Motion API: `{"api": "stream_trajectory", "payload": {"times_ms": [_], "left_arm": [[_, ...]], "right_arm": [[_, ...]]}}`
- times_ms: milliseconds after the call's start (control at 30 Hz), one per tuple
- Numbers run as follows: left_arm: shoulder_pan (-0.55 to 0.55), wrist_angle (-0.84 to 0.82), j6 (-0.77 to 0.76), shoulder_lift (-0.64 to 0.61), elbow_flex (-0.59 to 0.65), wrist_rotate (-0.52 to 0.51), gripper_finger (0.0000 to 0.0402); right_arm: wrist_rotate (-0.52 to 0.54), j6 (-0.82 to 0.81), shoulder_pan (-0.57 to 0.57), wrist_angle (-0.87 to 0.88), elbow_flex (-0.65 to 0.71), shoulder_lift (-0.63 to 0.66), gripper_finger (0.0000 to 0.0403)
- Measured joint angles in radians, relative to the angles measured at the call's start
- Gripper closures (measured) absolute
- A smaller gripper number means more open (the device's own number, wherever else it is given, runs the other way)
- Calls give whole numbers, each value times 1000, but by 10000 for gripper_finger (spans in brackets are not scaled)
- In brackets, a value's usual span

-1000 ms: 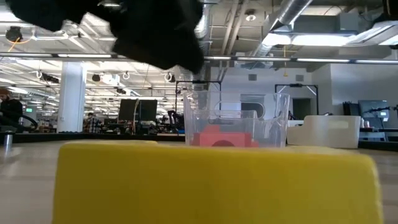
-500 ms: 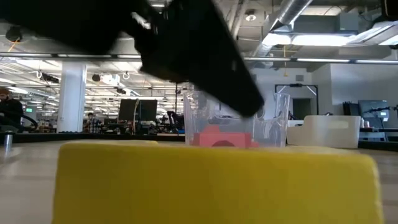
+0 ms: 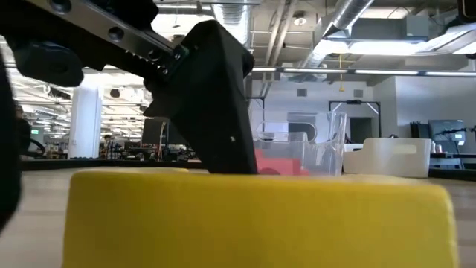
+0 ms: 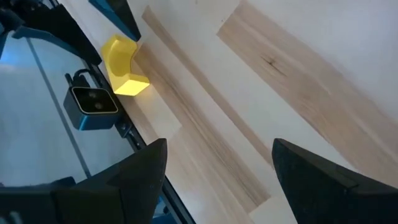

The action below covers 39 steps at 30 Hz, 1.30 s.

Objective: Sort & place blocks by color
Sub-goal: Put the yellow block into the black bin

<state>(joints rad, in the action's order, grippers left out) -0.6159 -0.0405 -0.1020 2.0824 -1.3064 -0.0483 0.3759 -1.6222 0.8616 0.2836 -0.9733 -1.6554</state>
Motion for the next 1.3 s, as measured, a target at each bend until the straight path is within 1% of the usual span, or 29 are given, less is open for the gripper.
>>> {"api": "stream_trajectory", "payload": {"times_ms": [200, 267, 333, 400, 600, 700, 800, 1100, 1133, 1200, 1300], "left_arm": [[0, 6, 42, 5, 0, -13, 94], [0, 36, 50, 28, -1, -4, 96], [1, 69, 56, 60, 0, 36, 99], [1, 89, 56, 66, -3, 47, 102], [0, 87, 56, 70, -3, 37, 121], [1, 87, 59, 70, -3, 36, 141], [1, 87, 61, 70, -3, 36, 172], [1, 83, 54, 67, -3, 41, 298], [1, 76, 53, 64, -3, 42, 306], [0, 58, 58, 56, -2, 39, 306], [1, 22, 87, 37, -2, 4, 306]], "right_arm": [[20, 0, -6, 0, 0, 0, 92], [20, 0, -6, -1, 0, 0, 92], [20, 0, -12, 0, 0, 0, 92], [20, 0, -17, 0, 0, 0, 92], [19, 6, -23, 0, 0, 1, 92], [17, 13, -31, 0, 0, 1, 92], [17, 23, -41, 0, 0, 1, 92], [16, 60, -71, 0, 0, 1, 92], [15, 61, -74, 0, 0, 1, 92], [16, 63, -80, 0, 0, 1, 92], [16, 63, -82, 0, 0, 1, 92]]}}
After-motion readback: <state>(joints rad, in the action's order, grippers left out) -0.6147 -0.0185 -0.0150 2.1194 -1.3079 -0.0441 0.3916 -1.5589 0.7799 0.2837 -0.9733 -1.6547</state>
